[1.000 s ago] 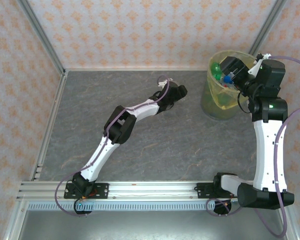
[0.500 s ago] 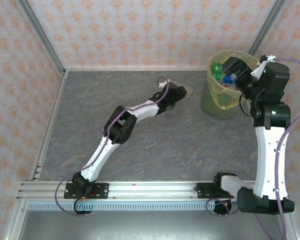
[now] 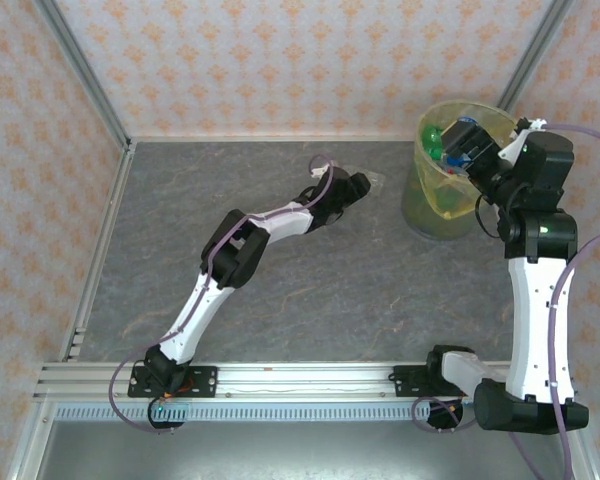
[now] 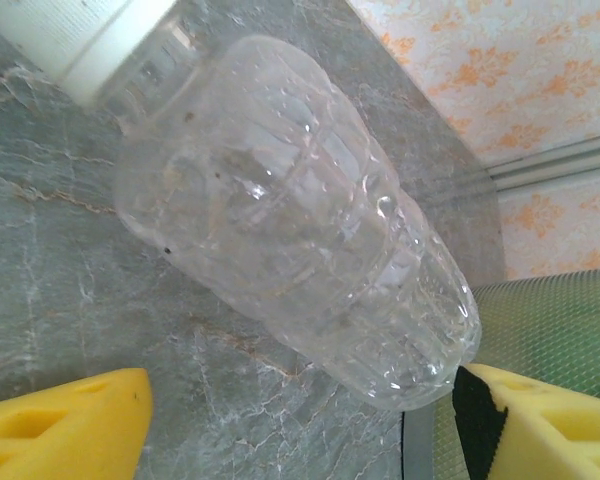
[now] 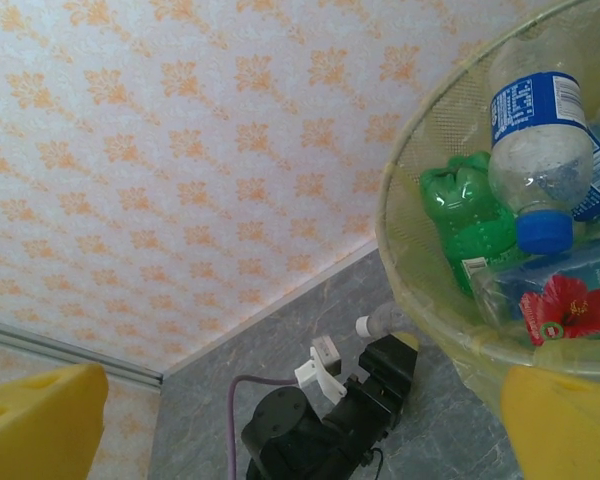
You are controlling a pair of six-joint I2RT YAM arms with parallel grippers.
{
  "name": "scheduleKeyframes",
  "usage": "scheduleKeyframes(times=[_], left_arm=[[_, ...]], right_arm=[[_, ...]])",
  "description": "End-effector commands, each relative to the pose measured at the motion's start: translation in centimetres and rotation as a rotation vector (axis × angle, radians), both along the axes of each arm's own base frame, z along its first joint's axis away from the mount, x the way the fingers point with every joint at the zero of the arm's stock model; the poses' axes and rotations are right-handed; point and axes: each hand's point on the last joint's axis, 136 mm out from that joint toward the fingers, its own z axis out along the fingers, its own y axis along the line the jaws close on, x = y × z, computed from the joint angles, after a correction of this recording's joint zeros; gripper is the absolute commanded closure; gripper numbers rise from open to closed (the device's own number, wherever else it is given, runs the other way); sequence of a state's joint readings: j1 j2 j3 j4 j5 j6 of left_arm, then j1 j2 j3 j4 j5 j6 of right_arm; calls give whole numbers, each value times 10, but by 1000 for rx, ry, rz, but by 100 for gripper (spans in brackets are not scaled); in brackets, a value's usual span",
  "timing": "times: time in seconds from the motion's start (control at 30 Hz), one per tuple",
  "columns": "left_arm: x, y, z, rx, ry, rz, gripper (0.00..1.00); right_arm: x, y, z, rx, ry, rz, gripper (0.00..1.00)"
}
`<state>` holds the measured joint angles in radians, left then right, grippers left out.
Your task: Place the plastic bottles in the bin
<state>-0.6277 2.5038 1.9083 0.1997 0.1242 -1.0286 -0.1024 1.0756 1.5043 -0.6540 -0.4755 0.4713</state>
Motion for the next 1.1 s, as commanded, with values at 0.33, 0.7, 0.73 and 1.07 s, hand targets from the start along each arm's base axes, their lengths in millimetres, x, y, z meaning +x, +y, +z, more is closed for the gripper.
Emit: scheduleKeyframes(times=[0.33,0.7,0.73,1.07], left_arm=[[-4,56,111,-82,-203,62,16],[-55,184,160,-10,-230,196,1],[-60,196,161,3,-227,210,1],[-124,287,187,161,-232,303,1]], right_arm=[[10,41,0,-114,-40,82,0],[73,147,-50,-232,68,181,0],[80,153,-56,-242,81,177,0],[156,202,-125,-327,233,136,0]])
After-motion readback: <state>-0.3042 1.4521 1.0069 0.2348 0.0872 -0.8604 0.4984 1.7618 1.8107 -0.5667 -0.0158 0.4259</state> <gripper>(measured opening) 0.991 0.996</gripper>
